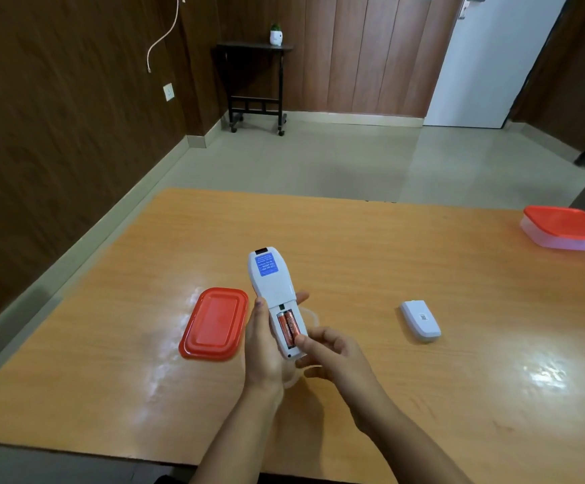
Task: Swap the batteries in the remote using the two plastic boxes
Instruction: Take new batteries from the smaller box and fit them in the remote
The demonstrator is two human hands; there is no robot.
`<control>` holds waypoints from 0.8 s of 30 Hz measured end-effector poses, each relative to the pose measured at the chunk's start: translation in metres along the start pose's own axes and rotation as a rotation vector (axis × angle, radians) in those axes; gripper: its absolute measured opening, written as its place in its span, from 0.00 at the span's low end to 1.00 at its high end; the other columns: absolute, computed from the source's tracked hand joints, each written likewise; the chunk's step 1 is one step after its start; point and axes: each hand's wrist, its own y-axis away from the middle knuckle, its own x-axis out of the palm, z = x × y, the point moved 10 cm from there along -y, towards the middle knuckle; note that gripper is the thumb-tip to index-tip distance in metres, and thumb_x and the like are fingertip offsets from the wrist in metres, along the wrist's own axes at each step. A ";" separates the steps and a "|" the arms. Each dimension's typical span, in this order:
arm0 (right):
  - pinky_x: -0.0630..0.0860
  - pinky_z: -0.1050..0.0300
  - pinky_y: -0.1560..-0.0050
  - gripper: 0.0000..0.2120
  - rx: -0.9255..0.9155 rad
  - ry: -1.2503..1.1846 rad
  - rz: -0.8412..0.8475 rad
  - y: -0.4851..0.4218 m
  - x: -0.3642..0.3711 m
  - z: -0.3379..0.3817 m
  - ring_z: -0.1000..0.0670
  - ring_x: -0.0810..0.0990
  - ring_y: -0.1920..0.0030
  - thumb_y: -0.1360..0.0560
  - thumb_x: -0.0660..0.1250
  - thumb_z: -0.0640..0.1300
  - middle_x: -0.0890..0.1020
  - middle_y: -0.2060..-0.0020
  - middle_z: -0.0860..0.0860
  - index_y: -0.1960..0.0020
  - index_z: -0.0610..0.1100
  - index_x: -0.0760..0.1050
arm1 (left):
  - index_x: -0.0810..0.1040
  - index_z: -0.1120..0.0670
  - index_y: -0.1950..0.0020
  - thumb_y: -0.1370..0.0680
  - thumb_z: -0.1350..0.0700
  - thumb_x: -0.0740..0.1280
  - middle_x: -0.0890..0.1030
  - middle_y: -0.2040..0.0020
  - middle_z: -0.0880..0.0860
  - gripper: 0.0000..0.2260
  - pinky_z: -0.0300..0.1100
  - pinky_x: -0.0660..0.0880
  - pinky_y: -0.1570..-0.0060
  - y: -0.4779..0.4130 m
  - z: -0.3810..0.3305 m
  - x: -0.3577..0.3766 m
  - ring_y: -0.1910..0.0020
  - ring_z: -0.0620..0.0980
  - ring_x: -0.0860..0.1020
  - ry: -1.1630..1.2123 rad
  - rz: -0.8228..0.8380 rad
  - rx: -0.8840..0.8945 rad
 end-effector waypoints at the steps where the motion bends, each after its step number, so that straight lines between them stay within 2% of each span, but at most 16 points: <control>1: 0.75 0.60 0.61 0.08 0.002 -0.011 0.018 0.000 0.001 0.001 0.53 0.79 0.63 0.26 0.69 0.43 0.85 0.61 0.50 0.48 0.42 0.81 | 0.75 0.57 0.36 0.18 0.47 0.48 0.85 0.49 0.55 0.22 0.47 0.74 0.59 0.000 0.002 0.002 0.60 0.52 0.79 0.000 0.019 -0.004; 3: 0.72 0.62 0.65 0.07 -0.016 -0.017 -0.024 -0.001 -0.004 0.005 0.54 0.76 0.68 0.26 0.69 0.41 0.82 0.68 0.52 0.52 0.38 0.81 | 0.76 0.55 0.39 0.17 0.49 0.47 0.86 0.52 0.53 0.21 0.42 0.75 0.63 0.001 0.004 0.007 0.63 0.48 0.79 -0.017 0.062 -0.001; 5: 0.71 0.63 0.67 0.06 -0.019 -0.012 -0.076 -0.002 -0.010 0.006 0.56 0.73 0.70 0.27 0.69 0.40 0.80 0.71 0.54 0.53 0.36 0.79 | 0.74 0.56 0.35 0.17 0.49 0.47 0.85 0.51 0.53 0.21 0.41 0.76 0.63 0.002 0.004 0.012 0.62 0.47 0.80 -0.016 0.096 0.002; 7: 0.73 0.62 0.66 0.07 0.006 0.009 -0.077 -0.002 -0.011 0.004 0.56 0.74 0.69 0.26 0.68 0.41 0.81 0.69 0.54 0.52 0.36 0.79 | 0.70 0.57 0.31 0.17 0.49 0.47 0.85 0.51 0.53 0.21 0.41 0.77 0.61 0.002 0.004 0.015 0.60 0.46 0.81 -0.007 0.120 -0.003; 11: 0.74 0.60 0.62 0.11 0.110 0.082 0.030 -0.003 -0.006 -0.001 0.55 0.78 0.65 0.24 0.65 0.48 0.83 0.61 0.50 0.50 0.41 0.79 | 0.70 0.54 0.32 0.17 0.50 0.49 0.85 0.51 0.53 0.19 0.47 0.76 0.53 0.002 0.004 0.019 0.56 0.48 0.80 -0.012 0.140 -0.010; 13: 0.75 0.58 0.60 0.14 0.047 0.321 0.010 -0.007 -0.024 0.010 0.55 0.80 0.64 0.24 0.63 0.56 0.84 0.58 0.53 0.51 0.47 0.80 | 0.72 0.52 0.35 0.17 0.51 0.49 0.84 0.50 0.53 0.17 0.45 0.77 0.54 0.004 0.005 0.020 0.56 0.46 0.80 -0.034 0.136 -0.006; 14: 0.76 0.57 0.58 0.15 -0.029 0.524 -0.074 -0.011 -0.044 0.021 0.56 0.80 0.62 0.25 0.63 0.60 0.84 0.57 0.54 0.51 0.49 0.80 | 0.72 0.51 0.36 0.17 0.51 0.49 0.84 0.50 0.54 0.16 0.44 0.77 0.54 0.004 0.006 0.020 0.56 0.46 0.80 -0.035 0.130 -0.015; 16: 0.76 0.55 0.53 0.14 -0.161 0.953 -0.363 -0.012 -0.093 0.046 0.54 0.80 0.52 0.26 0.63 0.61 0.83 0.54 0.57 0.47 0.53 0.77 | 0.72 0.50 0.36 0.17 0.51 0.50 0.83 0.48 0.55 0.16 0.47 0.76 0.48 0.004 0.009 0.018 0.53 0.49 0.79 -0.016 0.115 -0.045; 17: 0.75 0.54 0.49 0.16 -0.181 1.073 -0.484 -0.011 -0.114 0.052 0.51 0.78 0.45 0.26 0.64 0.59 0.82 0.49 0.56 0.43 0.53 0.76 | 0.73 0.49 0.36 0.17 0.51 0.50 0.83 0.48 0.56 0.15 0.50 0.75 0.44 0.004 0.010 0.017 0.52 0.51 0.79 -0.012 0.109 -0.056; 19: 0.70 0.51 0.41 0.22 -0.107 1.119 -0.576 -0.014 -0.148 0.043 0.45 0.70 0.35 0.25 0.64 0.56 0.76 0.36 0.50 0.33 0.50 0.70 | 0.74 0.47 0.39 0.17 0.51 0.50 0.83 0.47 0.57 0.15 0.53 0.73 0.42 0.003 0.010 0.016 0.51 0.53 0.79 -0.039 0.106 -0.058; 21: 0.65 0.49 0.34 0.31 0.045 1.174 -0.545 -0.019 -0.166 0.021 0.43 0.61 0.28 0.25 0.64 0.57 0.63 0.26 0.46 0.26 0.51 0.59 | 0.75 0.45 0.40 0.17 0.51 0.50 0.83 0.45 0.58 0.15 0.53 0.74 0.43 0.004 0.010 0.016 0.50 0.54 0.79 -0.081 0.119 -0.047; 24: 0.57 0.46 0.28 0.39 0.206 1.270 -0.455 -0.024 -0.176 -0.006 0.43 0.50 0.23 0.27 0.63 0.61 0.49 0.22 0.45 0.23 0.54 0.47 | 0.75 0.44 0.41 0.18 0.49 0.51 0.83 0.45 0.57 0.14 0.51 0.75 0.45 0.006 0.011 0.017 0.48 0.54 0.80 -0.127 0.139 -0.035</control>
